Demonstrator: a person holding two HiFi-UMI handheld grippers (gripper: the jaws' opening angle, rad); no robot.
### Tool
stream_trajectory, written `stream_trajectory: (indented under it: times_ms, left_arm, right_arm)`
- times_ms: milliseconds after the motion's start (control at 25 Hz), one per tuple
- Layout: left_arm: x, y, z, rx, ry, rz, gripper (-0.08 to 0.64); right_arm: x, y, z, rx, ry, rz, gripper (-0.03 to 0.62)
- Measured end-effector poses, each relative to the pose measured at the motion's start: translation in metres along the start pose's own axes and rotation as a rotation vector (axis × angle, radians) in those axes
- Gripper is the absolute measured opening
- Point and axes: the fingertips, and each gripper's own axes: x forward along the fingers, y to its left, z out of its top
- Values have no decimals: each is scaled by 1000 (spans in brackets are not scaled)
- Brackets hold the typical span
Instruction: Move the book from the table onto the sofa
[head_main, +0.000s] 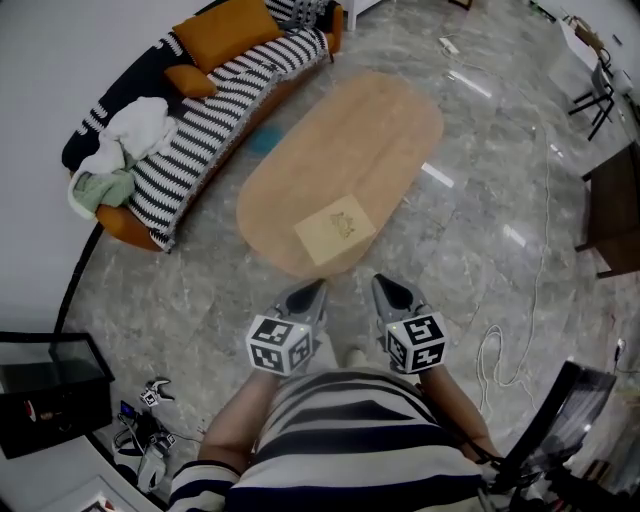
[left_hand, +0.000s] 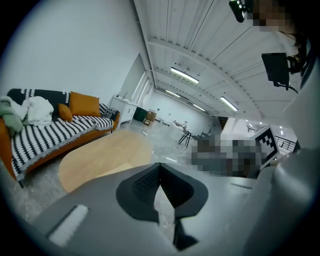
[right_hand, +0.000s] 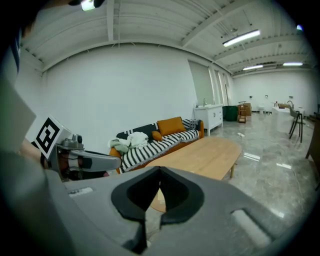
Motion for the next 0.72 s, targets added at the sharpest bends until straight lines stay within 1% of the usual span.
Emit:
stream_trajectory:
  times_ms: [240,400,560,720]
  left_arm:
    - [20,34,8,22,63,-41,5]
    - [32,56,5,47,108,-65,5]
    - [44,73,-3,45,143,-81,5]
    - [54,89,-16,24,189,-67,5]
  right_arm:
    - [36,-7,8,20,14,-44,3]
    - [62,-14,8,37,28,-73,3]
    - [81,-19,2,11,68,-105,3]
    - [94,-19,-13,2,137,-94,5]
